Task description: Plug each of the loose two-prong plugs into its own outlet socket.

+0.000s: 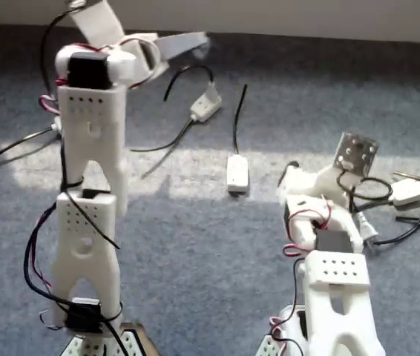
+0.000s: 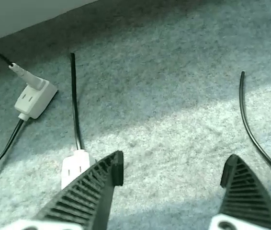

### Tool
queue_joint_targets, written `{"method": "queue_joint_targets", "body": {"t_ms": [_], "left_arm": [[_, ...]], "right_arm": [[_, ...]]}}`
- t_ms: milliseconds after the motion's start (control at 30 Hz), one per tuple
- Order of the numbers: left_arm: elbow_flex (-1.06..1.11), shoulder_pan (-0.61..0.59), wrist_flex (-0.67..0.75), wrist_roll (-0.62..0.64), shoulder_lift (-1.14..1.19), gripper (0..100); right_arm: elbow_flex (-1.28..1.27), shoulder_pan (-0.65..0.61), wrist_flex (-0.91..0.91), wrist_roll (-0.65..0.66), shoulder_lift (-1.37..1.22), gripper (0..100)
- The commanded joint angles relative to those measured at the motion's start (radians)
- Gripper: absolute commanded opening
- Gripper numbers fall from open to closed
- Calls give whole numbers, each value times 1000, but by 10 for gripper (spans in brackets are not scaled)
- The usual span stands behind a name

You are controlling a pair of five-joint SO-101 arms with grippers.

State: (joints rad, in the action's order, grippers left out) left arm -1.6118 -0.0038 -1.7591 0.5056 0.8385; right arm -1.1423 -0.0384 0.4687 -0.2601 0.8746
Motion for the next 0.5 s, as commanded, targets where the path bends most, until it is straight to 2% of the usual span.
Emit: {"method": "queue_joint_targets", "body": {"t_ms": [0, 167, 267, 367, 467], "left_arm": [[-31, -145, -8, -2, -1, 590], [-31, -239, -8, 0, 173, 590], [-35, -280, -8, 0, 292, 590], [-33, -315, -8, -5, 401, 591], [-42, -351, -8, -61, 473, 591]], "right_arm": [[262, -105, 248, 14, 2, 324], [340, -302, 325, 106, -1, 327], [332, -394, 349, 112, -1, 327], [312, -432, 361, 114, -25, 327], [303, -426, 326, 114, -173, 327]]}}
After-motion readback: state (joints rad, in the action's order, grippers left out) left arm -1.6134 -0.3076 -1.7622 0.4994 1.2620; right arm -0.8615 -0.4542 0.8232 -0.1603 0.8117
